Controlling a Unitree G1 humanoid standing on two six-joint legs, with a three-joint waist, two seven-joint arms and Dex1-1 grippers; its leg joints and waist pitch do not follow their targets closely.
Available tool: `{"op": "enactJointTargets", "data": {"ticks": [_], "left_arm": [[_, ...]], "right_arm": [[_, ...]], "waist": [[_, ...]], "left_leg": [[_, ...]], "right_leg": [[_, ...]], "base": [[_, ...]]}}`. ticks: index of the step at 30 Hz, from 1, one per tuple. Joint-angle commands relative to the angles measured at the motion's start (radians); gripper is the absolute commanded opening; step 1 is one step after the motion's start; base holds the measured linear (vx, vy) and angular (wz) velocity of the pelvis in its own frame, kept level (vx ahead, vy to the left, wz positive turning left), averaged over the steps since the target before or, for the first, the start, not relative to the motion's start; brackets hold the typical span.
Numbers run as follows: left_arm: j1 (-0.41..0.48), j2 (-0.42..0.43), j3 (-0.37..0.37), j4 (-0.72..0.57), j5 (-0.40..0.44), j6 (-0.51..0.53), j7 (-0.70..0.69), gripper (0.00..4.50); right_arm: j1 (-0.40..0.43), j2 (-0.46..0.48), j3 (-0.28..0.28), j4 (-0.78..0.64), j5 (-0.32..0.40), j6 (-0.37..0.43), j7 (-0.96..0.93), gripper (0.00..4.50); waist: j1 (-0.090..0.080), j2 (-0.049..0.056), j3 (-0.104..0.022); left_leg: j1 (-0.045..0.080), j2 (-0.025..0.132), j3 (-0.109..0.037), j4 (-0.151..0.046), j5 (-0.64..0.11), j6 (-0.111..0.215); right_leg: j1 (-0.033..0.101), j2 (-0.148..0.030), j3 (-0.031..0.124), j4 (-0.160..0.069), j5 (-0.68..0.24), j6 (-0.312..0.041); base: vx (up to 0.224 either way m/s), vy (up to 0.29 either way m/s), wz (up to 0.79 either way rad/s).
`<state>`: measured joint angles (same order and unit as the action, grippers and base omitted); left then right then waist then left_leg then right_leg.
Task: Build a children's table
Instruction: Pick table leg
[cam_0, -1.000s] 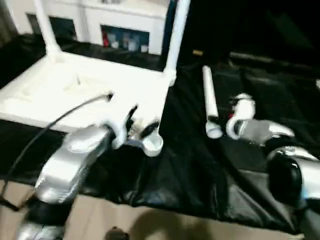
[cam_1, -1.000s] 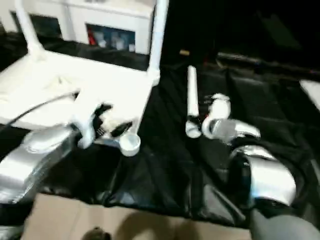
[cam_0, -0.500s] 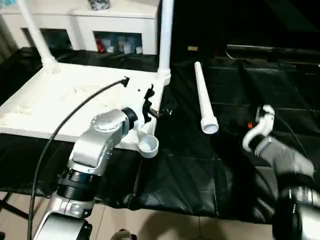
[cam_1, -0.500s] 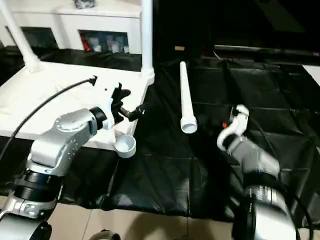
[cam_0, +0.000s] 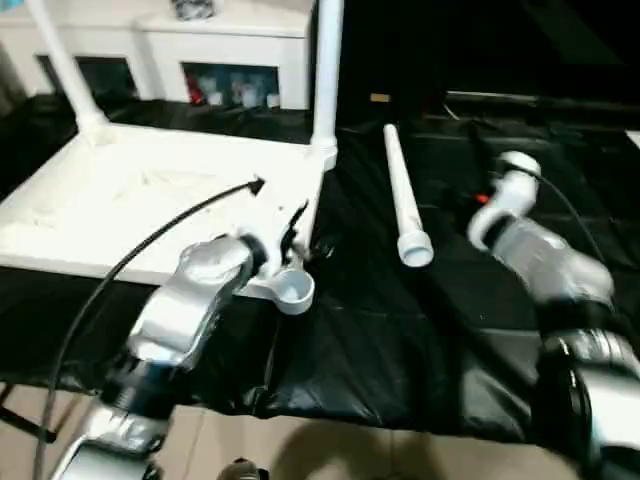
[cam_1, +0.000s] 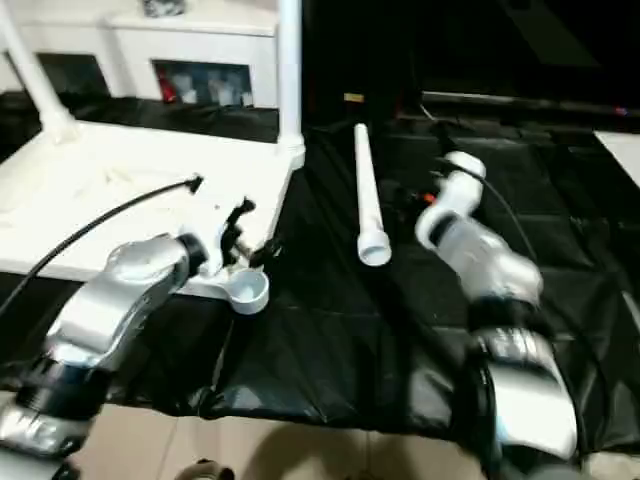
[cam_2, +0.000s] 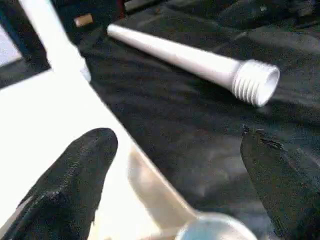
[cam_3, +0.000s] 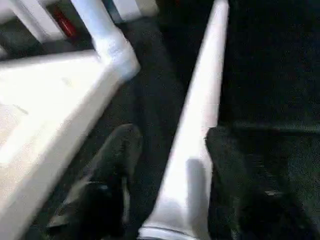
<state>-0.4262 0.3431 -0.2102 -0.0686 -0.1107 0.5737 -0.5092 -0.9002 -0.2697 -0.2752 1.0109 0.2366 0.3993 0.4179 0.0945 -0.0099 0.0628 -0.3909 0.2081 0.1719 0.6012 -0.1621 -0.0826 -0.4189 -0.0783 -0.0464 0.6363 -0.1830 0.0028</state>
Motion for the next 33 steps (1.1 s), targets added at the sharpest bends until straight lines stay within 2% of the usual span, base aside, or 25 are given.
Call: {"op": "enactJointTargets", "data": {"ticks": [1, 3, 5, 6, 8, 9, 10, 11, 12, 13, 14, 15, 17, 20, 21, 22, 23, 24, 25, 27, 28, 29, 30, 32, 33], "left_arm": [[0.022, 0.021, 0.012, -0.071, 0.002, 0.039, -0.002, 4.50], [0.100, 0.076, 0.050, -0.222, -0.024, 0.098, -0.019, 4.50], [0.134, 0.106, 0.076, -0.298, -0.046, 0.131, -0.032, 4.50], [0.145, 0.119, 0.085, -0.329, -0.055, 0.146, -0.038, 4.50], [0.164, 0.158, 0.112, -0.382, -0.071, 0.183, -0.058, 4.50], [0.171, 0.182, 0.130, -0.410, -0.078, 0.208, -0.068, 4.50], [0.178, 0.203, 0.145, -0.441, -0.083, 0.235, -0.075, 4.50], [0.179, 0.205, 0.147, -0.445, -0.084, 0.239, -0.076, 4.50], [0.181, 0.218, 0.158, -0.454, -0.086, 0.251, -0.081, 4.50], [0.185, 0.230, 0.171, -0.472, -0.092, 0.270, -0.084, 4.50], [0.185, 0.232, 0.172, -0.474, -0.092, 0.272, -0.085, 4.50], [0.191, 0.253, 0.193, -0.499, -0.105, 0.302, -0.089, 4.50], [0.200, 0.282, 0.223, -0.540, -0.126, 0.349, -0.095, 4.50], [0.220, 0.314, 0.265, -0.608, -0.161, 0.421, -0.102, 4.50], [0.227, 0.321, 0.276, -0.622, -0.166, 0.438, -0.106, 4.50], [0.229, 0.322, 0.277, -0.625, -0.167, 0.440, -0.106, 4.50], [0.241, 0.328, 0.293, -0.649, -0.170, 0.463, -0.108, 4.50], [0.252, 0.332, 0.306, -0.672, -0.174, 0.482, -0.106, 4.50], [0.259, 0.334, 0.316, -0.685, -0.178, 0.495, -0.104, 4.50], [0.268, 0.335, 0.330, -0.707, -0.187, 0.517, -0.097, 4.50], [0.268, 0.335, 0.330, -0.707, -0.187, 0.517, -0.097, 4.50], [0.271, 0.337, 0.336, -0.716, -0.192, 0.528, -0.094, 4.50], [0.273, 0.337, 0.341, -0.727, -0.198, 0.541, -0.089, 4.50], [0.274, 0.337, 0.351, -0.742, -0.208, 0.564, -0.081, 4.50], [0.274, 0.338, 0.355, -0.751, -0.215, 0.578, -0.076, 4.50]], "right_arm": [[-0.044, -0.006, 0.012, 0.065, -0.027, -0.035, -0.017, 2.82], [-0.119, 0.000, 0.031, 0.163, -0.064, -0.088, -0.065, 2.92], [-0.154, -0.001, 0.036, 0.201, -0.079, -0.112, -0.093, 3.07], [-0.168, -0.003, 0.037, 0.217, -0.084, -0.121, -0.099, 3.19], [-0.197, -0.004, 0.037, 0.243, -0.093, -0.133, -0.122, 3.31], [-0.211, -0.004, 0.041, 0.257, -0.101, -0.134, -0.139, 3.35], [-0.223, -0.005, 0.045, 0.267, -0.109, -0.131, -0.154, 3.56], [-0.224, -0.005, 0.046, 0.268, -0.111, -0.131, -0.156, 3.68], [-0.228, -0.004, 0.057, 0.274, -0.123, -0.129, -0.163, 3.68], [-0.233, -0.004, 0.066, 0.282, -0.134, -0.126, -0.169, 3.76], [-0.234, -0.004, 0.067, 0.283, -0.135, -0.125, -0.169, 3.86], [-0.241, -0.003, 0.077, 0.299, -0.153, -0.117, -0.193, 3.86], [-0.250, -0.003, 0.087, 0.323, -0.177, -0.108, -0.234, 3.86], [-0.261, 0.001, 0.072, 0.339, -0.174, -0.105, -0.245, 3.86], [-0.264, 0.003, 0.069, 0.342, -0.173, -0.101, -0.243, 3.86], [-0.265, 0.003, 0.069, 0.342, -0.172, -0.100, -0.243, 3.86], [-0.269, 0.007, 0.067, 0.344, -0.170, -0.091, -0.229, 3.86], [-0.272, 0.011, 0.067, 0.345, -0.170, -0.085, -0.208, 3.86], [-0.275, 0.015, 0.066, 0.346, -0.169, -0.079, -0.192, 3.86], [-0.281, 0.019, 0.070, 0.348, -0.174, -0.075, -0.166, 3.86], [-0.281, 0.019, 0.070, 0.348, -0.174, -0.075, -0.166, 3.86], [-0.286, 0.022, 0.068, 0.349, -0.173, -0.070, -0.154, 3.86], [-0.289, 0.023, 0.066, 0.351, -0.175, -0.068, -0.145, 3.86], [-0.299, 0.027, 0.058, 0.353, -0.171, -0.049, -0.130, 3.86], [-0.303, 0.028, 0.052, 0.355, -0.167, -0.037, -0.124, 3.86]], "waist": [[0.009, -0.012, -0.080], [0.012, -0.007, -0.082], [0.012, -0.006, -0.079], [0.014, -0.002, -0.070], [0.018, -0.004, -0.070], [0.015, 0.003, -0.042], [0.015, 0.002, -0.044], [0.016, 0.000, -0.039], [0.016, 0.003, -0.024], [0.015, 0.003, -0.027], [0.015, 0.005, -0.017], [0.011, -0.001, -0.011], [0.008, 0.000, -0.004], [0.003, -0.005, 0.015], [0.000, -0.008, 0.022], [-0.004, -0.008, 0.021], [-0.011, -0.021, 0.032], [-0.012, -0.019, 0.031], [-0.014, -0.019, 0.038], [-0.022, -0.025, 0.050], [-0.021, -0.023, 0.053], [-0.024, -0.026, 0.058], [-0.028, -0.037, 0.062], [-0.033, -0.033, 0.068], [-0.035, -0.040, 0.073]], "left_leg": [[0.016, 0.010, 0.006, -0.066, -0.180, -0.004], [0.008, 0.013, 0.001, -0.065, -0.140, -0.004], [0.012, 0.009, 0.006, -0.063, -0.149, 0.002], [0.013, 0.009, 0.007, -0.063, -0.161, 0.003], [0.015, 0.009, 0.008, -0.064, -0.184, 0.003], [0.009, 0.008, 0.006, -0.072, -0.235, -0.004], [0.015, 0.008, 0.004, -0.073, -0.269, -0.018], [0.018, 0.008, 0.006, -0.073, -0.286, -0.020], [0.017, 0.007, 0.006, -0.077, -0.308, -0.022], [0.019, 0.006, 0.003, -0.079, -0.338, -0.033], [0.017, 0.007, 0.001, -0.082, -0.347, -0.039], [0.010, 0.005, -0.004, -0.085, -0.347, -0.046], [0.003, 0.003, -0.003, -0.083, -0.293, -0.047], [0.002, 0.003, 0.000, -0.084, -0.289, -0.040], [-0.003, 0.003, -0.001, -0.084, -0.267, -0.032], [-0.005, 0.003, 0.000, -0.080, -0.210, -0.019], [-0.012, 0.001, 0.004, -0.078, -0.158, -0.001], [-0.014, 0.001, 0.002, -0.077, -0.133, 0.005], [-0.012, 0.002, 0.005, -0.074, -0.104, 0.020], [-0.012, 0.005, 0.006, -0.075, -0.092, 0.027], [-0.010, 0.005, 0.005, -0.075, -0.092, 0.027], [-0.008, 0.006, 0.007, -0.076, -0.092, 0.025], [-0.008, 0.006, 0.008, -0.077, -0.092, 0.027], [-0.005, 0.009, 0.007, -0.078, -0.094, 0.020], [-0.003, 0.009, 0.008, -0.079, -0.095, 0.017]], "right_leg": [[0.050, -0.046, 0.024, -0.073, -0.192, -0.205], [0.053, -0.050, 0.020, -0.056, -0.105, -0.239], [0.050, -0.043, 0.022, -0.057, -0.088, -0.245], [0.044, -0.042, 0.024, -0.060, -0.091, -0.243], [0.045, -0.041, 0.024, -0.063, -0.113, -0.238], [0.031, -0.036, 0.027, -0.071, -0.165, -0.222], [0.032, -0.037, 0.026, -0.069, -0.197, -0.213], [0.027, -0.035, 0.028, -0.075, -0.215, -0.200], [0.018, -0.033, 0.030, -0.080, -0.239, -0.190], [0.021, -0.034, 0.030, -0.081, -0.279, -0.177], [0.016, -0.035, 0.031, -0.081, -0.290, -0.172], [0.022, -0.036, 0.030, -0.077, -0.296, -0.165], [0.021, -0.036, 0.031, -0.074, -0.242, -0.174], [0.016, -0.035, 0.034, -0.075, -0.229, -0.181], [0.019, -0.036, 0.034, -0.072, -0.214, -0.183], [0.020, -0.035, 0.034, -0.068, -0.153, -0.194], [0.020, -0.031, 0.034, -0.064, -0.103, -0.201], [0.024, -0.032, 0.034, -0.058, -0.077, -0.208], [0.020, -0.030, 0.035, -0.058, -0.041, -0.219], [0.020, -0.031, 0.036, -0.056, -0.019, -0.236], [0.019, -0.032, 0.036, -0.055, -0.019, -0.239], [0.020, -0.032, 0.038, -0.055, -0.012, -0.246], [0.020, -0.031, 0.038, -0.057, -0.014, -0.246], [0.020, -0.034, 0.038, -0.055, -0.013, -0.253], [0.021, -0.034, 0.039, -0.056, -0.018, -0.254]], "base": [[0.000, 0.000, 0.00], [0.000, 0.000, 0.00], [0.000, 0.000, 0.00], [0.000, 0.000, 0.00], [0.000, 0.000, 0.00], [0.000, 0.000, 0.00], [0.000, 0.000, 0.00], [0.000, 0.000, 0.00], [0.000, 0.000, 0.00], [0.000, 0.000, 0.00], [0.000, 0.000, 0.00], [0.000, 0.000, 0.00], [0.000, 0.000, 0.00], [0.000, 0.000, 0.00], [0.000, 0.000, 0.00], [0.000, 0.000, 0.00], [0.000, 0.000, 0.00], [0.000, 0.000, 0.00], [0.000, 0.000, 0.00], [0.000, 0.000, 0.00], [0.000, 0.000, 0.00], [0.000, 0.000, 0.00], [0.000, 0.000, 0.00], [0.000, 0.000, 0.00], [0.000, 0.000, 0.00]]}}
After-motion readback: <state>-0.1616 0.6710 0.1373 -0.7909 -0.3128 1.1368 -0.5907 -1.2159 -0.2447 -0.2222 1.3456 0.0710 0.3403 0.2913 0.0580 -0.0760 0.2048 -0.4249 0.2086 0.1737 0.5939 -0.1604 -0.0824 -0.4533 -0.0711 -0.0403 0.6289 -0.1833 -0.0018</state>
